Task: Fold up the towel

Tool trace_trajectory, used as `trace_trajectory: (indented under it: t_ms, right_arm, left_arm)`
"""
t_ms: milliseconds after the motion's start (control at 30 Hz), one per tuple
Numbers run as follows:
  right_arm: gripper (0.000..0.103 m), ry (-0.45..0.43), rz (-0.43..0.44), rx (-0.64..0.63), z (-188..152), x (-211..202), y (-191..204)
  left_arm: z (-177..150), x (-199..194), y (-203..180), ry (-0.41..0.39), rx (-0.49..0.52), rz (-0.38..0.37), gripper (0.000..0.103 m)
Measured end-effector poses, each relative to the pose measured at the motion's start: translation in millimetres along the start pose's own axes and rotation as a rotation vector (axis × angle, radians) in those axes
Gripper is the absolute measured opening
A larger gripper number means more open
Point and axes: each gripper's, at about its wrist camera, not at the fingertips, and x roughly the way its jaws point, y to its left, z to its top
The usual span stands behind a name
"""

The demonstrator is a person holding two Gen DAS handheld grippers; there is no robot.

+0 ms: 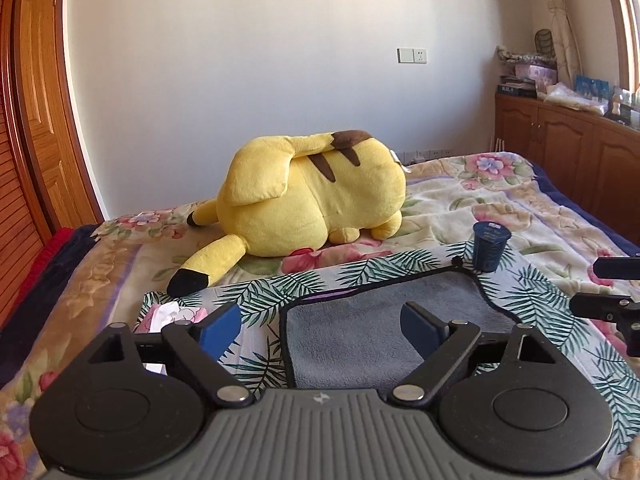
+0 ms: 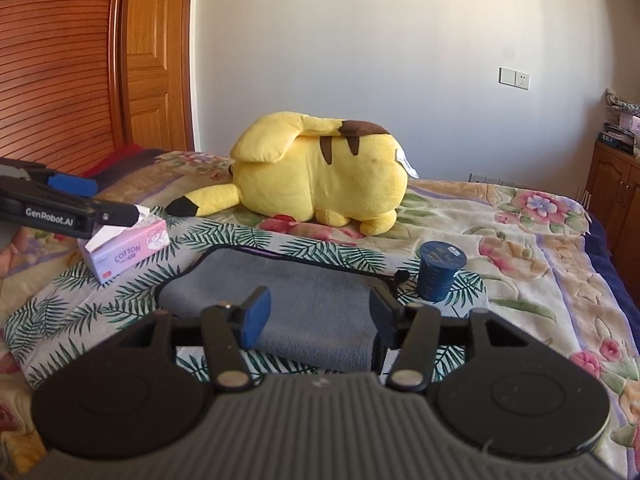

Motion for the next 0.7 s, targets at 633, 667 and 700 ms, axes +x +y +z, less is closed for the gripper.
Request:
trace_trajectory:
  t_ms: [633,667,700]
  right_arm:
    - [0.1,-0.001,-0.01,0.035,-15,-58,17]
    - [0.1,0.005,-0.011,0.034,-17,-61,18]
    - [0.1,0.008,-0.011,0.034,-18,-64,20]
  left_arm:
    - [-32,-71,-19,0.001,0.047,-0.027,0.071]
    - [-33,-75,-20,0.0,0.048,-0.029,0.071]
    - [-34,-80,-21,-0.003,0.047,-0.031,0.071]
